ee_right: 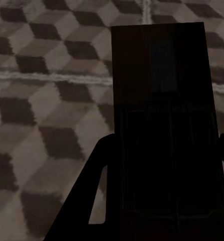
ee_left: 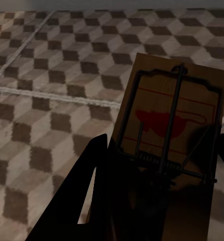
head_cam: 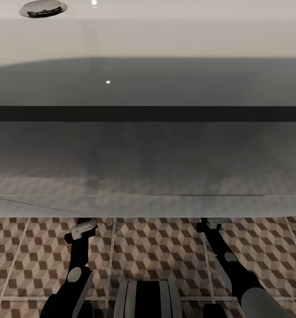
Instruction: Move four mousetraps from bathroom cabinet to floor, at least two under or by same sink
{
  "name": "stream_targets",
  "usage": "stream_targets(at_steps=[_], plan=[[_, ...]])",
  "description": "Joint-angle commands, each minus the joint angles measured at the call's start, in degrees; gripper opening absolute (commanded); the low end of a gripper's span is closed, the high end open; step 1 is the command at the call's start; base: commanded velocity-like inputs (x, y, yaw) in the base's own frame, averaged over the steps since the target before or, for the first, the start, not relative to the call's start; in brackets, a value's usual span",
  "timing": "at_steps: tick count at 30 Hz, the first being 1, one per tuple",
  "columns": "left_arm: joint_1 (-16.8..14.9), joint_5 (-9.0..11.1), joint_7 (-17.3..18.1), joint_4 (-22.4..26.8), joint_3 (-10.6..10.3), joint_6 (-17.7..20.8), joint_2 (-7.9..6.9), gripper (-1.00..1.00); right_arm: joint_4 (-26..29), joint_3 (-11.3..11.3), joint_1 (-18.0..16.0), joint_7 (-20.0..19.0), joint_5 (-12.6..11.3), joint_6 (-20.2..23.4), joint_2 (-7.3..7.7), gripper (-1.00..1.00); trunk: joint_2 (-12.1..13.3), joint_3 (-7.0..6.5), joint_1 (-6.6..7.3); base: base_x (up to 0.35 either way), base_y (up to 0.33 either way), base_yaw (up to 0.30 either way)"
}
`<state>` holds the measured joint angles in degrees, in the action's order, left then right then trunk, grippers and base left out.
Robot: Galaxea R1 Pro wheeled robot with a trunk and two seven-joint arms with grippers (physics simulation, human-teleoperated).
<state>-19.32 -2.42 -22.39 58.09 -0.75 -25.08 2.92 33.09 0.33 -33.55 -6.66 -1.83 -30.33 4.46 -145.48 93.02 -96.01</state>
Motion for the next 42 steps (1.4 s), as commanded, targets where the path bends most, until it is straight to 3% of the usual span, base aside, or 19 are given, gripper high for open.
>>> stream_targets(at_steps=[1,42], plan=[[-0.02,-0.35,-0.44,-0.02,-0.07,-0.05,-0.01,-1.00,-0.05,0.02,-0.02,-0.38,-0.28,-0.17,0.02,-1.00,-0.01,0.03,0.01,0.000,0.000,0.000],[-0.02,-0.53,-0.35,-0.22,-0.14,-0.02,0.07,-1.00,-0.05,0.02,-0.02,-0.48,-0.28,-0.08,0.02,-1.00,-0.01,0.03,0.01,0.000,0.000,0.000]])
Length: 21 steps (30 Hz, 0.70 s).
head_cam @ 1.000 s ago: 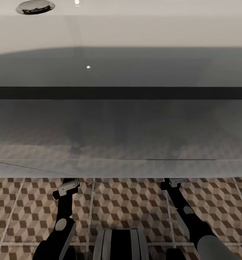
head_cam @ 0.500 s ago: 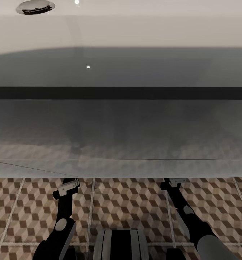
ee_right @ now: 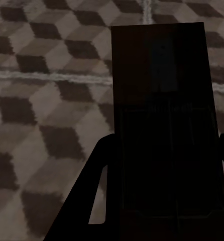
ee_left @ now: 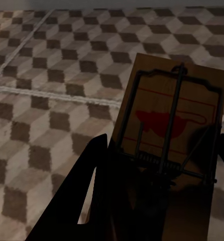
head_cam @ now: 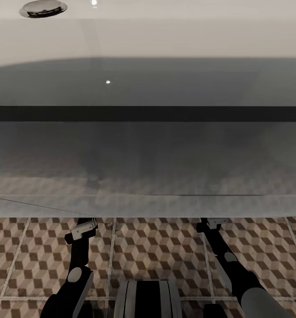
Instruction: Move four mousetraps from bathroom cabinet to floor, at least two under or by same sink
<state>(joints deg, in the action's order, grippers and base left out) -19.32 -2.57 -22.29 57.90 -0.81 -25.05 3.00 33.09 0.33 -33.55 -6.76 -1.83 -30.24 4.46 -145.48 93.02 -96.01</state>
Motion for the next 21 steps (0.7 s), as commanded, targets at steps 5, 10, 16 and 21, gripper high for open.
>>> stream_targets(at_steps=[5,10,16,21], plan=[[-0.02,-0.39,-0.49,-0.03,-0.07,-0.08,-0.08,-1.00,-0.05,0.02,-0.02,-0.36,-0.28,-0.19,0.02,-1.00,-0.01,0.03,0.01,0.000,0.000,0.000],[-0.02,-0.46,-0.49,-0.03,-0.07,-0.06,-0.09,-1.00,-0.05,0.02,-0.02,-0.36,-0.28,-0.20,0.02,-1.00,-0.01,0.03,0.01,0.000,0.000,0.000],[-0.02,-0.58,-0.47,-0.06,-0.08,-0.05,-0.09,-1.00,-0.05,0.02,-0.03,-0.36,-0.28,-0.21,0.02,-1.00,-0.01,0.03,0.01,0.000,0.000,0.000],[-0.02,-0.59,-0.47,-0.06,-0.11,0.03,-0.06,-1.00,-0.05,0.02,-0.02,-0.36,-0.28,-0.24,0.02,-1.00,-0.01,0.03,0.01,0.002,0.000,0.000]])
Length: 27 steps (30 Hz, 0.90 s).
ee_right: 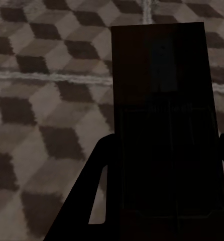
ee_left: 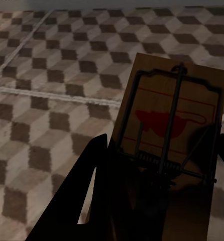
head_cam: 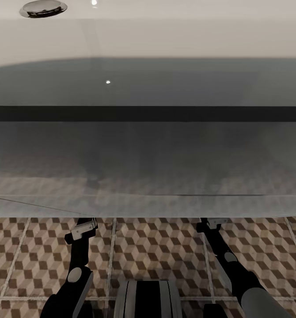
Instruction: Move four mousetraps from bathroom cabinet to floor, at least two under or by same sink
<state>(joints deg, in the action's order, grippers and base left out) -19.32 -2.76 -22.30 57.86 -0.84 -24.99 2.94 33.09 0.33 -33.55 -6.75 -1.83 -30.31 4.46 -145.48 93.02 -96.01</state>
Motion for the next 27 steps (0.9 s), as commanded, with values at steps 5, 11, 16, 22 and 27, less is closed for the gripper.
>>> stream_targets(at_steps=[5,11,16,22,27], plan=[[-0.02,-0.40,-0.30,-0.01,-0.09,0.24,0.04,-1.00,-0.05,0.02,-0.02,-0.37,-0.28,-0.15,0.02,-1.00,-0.01,0.03,0.01,0.144,0.000,0.000],[-0.02,-0.40,-0.44,-0.02,-0.12,-0.02,0.04,-1.00,-0.05,0.02,-0.02,-0.37,-0.28,-0.17,0.02,-1.00,-0.01,0.03,0.01,0.072,0.000,0.000],[-0.02,-0.44,-0.49,-0.03,-0.11,-0.05,0.05,-1.00,-0.05,0.02,-0.02,-0.37,-0.28,-0.19,0.02,-1.00,-0.01,0.03,0.01,0.008,0.000,0.000],[-0.02,-0.48,-0.54,-0.03,-0.12,-0.06,0.05,-1.00,-0.05,0.02,-0.02,-0.37,-0.28,-0.19,0.02,-1.00,-0.01,0.03,0.01,0.001,0.000,0.000],[-0.02,-0.49,-0.55,-0.03,-0.12,-0.06,0.05,-1.00,-0.05,0.02,-0.02,-0.37,-0.28,-0.19,0.02,-1.00,-0.01,0.03,0.01,0.000,0.000,0.000]])
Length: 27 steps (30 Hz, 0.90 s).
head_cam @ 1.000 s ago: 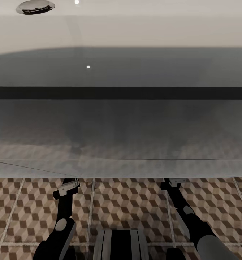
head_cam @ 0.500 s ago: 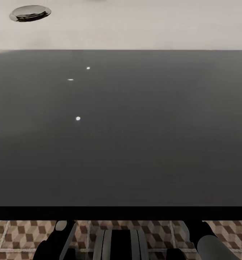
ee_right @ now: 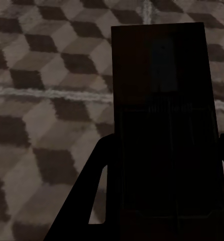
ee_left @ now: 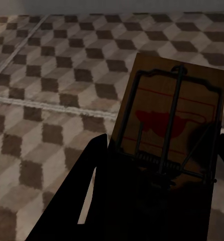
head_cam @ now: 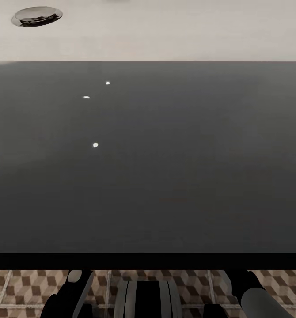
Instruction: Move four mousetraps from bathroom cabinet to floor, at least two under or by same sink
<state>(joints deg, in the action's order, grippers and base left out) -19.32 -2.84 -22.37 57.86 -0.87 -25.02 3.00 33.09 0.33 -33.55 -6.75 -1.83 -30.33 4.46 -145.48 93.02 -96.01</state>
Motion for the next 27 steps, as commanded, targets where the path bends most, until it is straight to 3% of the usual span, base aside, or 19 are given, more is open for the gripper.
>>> stream_targets(at_steps=[1,15,27], plan=[[-0.02,-0.41,-0.48,-0.02,-0.09,-0.03,-0.01,-1.00,-0.05,0.02,-0.02,-0.37,-0.28,-0.17,0.02,-1.00,-0.01,0.03,0.01,0.000,0.000,0.000],[-0.02,-0.24,-0.47,-0.02,-0.09,0.01,-0.01,-1.00,-0.05,0.02,-0.02,-0.37,-0.28,-0.17,0.02,-1.00,-0.01,0.03,0.01,-0.099,0.000,0.000],[-0.02,-0.23,-0.48,-0.02,-0.10,-0.03,-0.01,-1.00,-0.05,0.02,-0.02,-0.37,-0.28,-0.17,0.02,-1.00,-0.01,0.03,0.01,-0.012,0.000,0.000]])
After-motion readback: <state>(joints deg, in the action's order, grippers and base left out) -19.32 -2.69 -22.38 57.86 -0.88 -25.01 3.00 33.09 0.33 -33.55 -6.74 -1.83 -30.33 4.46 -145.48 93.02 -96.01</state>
